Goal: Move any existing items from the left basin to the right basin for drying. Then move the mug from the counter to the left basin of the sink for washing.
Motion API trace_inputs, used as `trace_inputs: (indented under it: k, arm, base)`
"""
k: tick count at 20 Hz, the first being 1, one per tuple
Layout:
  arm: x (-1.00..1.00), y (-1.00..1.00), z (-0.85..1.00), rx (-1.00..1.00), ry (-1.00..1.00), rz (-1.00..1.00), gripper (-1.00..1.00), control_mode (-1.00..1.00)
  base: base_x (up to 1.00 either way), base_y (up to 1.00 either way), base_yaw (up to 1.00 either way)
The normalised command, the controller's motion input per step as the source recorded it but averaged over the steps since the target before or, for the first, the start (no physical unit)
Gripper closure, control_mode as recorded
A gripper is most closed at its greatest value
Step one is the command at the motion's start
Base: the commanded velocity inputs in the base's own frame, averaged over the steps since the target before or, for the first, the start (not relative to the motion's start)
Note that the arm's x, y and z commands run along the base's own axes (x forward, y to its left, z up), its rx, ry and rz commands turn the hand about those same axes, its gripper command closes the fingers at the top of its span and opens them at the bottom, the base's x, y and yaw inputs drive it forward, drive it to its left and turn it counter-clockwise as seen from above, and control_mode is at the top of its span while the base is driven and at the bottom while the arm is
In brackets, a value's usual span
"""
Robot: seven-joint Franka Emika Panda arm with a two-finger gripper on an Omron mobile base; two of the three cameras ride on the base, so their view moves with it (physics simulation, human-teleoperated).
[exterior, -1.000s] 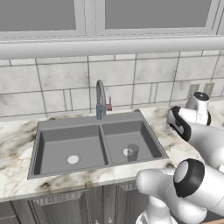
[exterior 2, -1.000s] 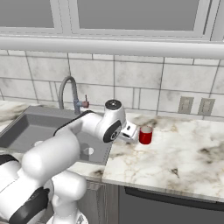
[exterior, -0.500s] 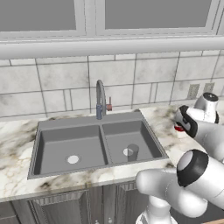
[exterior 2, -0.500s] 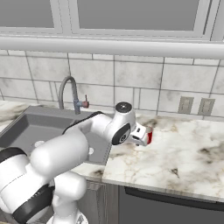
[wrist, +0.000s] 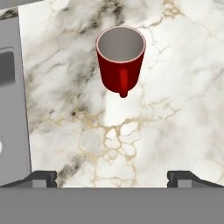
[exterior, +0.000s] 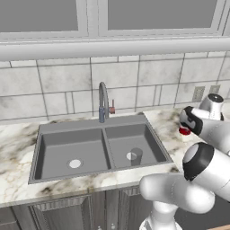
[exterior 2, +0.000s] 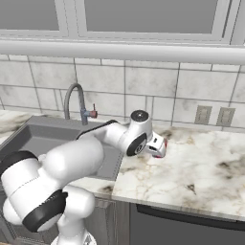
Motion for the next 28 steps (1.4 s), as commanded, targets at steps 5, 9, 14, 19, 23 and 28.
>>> trace_inputs:
  k: [5, 9, 14, 19, 23, 28]
  arm:
    - [0.23, -0.08, -0.09, 0.00, 0.00, 0.03, -1.00, -1.00]
    - [0.11, -0.12, -0.11, 0.00, 0.00, 0.00, -1.00, -1.00]
    - [0.10, -0.10, -0.15, 0.00, 0.00, 0.00, -1.00, -1.00]
    - [0.16, -0.05, -0.18, 0.00, 0.00, 0.00, -1.00, -1.00]
    - [0.16, -0.07, -0.17, 0.00, 0.00, 0.01, -1.00, -1.00]
    - [0.14, -0.11, -0.16, 0.00, 0.00, 0.01, -1.00, -1.00]
  base:
    - [0.00, 0.00, 0.00]
    - [0.00, 0.00, 0.00]
    - [0.00, 0.00, 0.00]
    - [0.00, 0.00, 0.00]
    - [0.00, 0.00, 0.00]
    - [0.00, 0.00, 0.00]
